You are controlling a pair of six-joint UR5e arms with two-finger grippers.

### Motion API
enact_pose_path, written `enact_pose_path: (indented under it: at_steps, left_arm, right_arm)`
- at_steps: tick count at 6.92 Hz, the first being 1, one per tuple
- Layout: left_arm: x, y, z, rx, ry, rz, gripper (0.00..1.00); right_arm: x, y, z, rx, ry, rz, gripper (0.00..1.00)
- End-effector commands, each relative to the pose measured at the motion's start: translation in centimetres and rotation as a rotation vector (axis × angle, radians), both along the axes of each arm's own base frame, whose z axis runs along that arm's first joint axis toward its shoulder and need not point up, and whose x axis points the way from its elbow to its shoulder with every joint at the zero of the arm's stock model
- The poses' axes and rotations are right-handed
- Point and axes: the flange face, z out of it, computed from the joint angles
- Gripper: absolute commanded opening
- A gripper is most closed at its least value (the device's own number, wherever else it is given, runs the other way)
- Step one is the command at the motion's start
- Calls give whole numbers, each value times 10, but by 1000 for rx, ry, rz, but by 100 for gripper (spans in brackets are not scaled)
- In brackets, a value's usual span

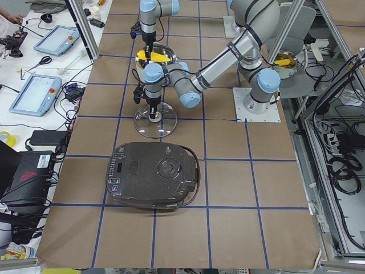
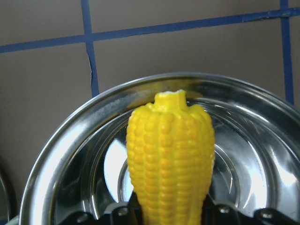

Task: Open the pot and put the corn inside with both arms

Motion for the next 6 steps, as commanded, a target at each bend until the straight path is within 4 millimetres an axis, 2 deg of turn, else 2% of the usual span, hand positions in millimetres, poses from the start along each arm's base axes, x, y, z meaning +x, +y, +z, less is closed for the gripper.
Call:
enact_pose_path:
  at_steps: [1, 2, 3, 4, 5, 6]
  left_arm:
    - [5, -9, 20, -34, -24, 14, 93]
    - [7, -12, 34, -46, -33, 13, 100]
    - [6, -12, 44, -46, -33, 10, 100]
    - [2, -11, 55, -37, -21, 4, 100]
    - [0, -7, 65, -39, -18, 5, 100]
    - [-4, -6, 76, -57, -26, 2, 100]
  right_arm:
    - [3, -5, -21, 3, 0, 1, 15]
    - [3, -5, -24, 5, 3, 3, 18]
    - [2, -3, -30, 15, 9, 4, 60]
    - [0, 0, -34, 26, 15, 3, 70]
    - [-1, 2, -26, 22, 11, 3, 86]
    - [-3, 6, -7, 4, 1, 4, 100]
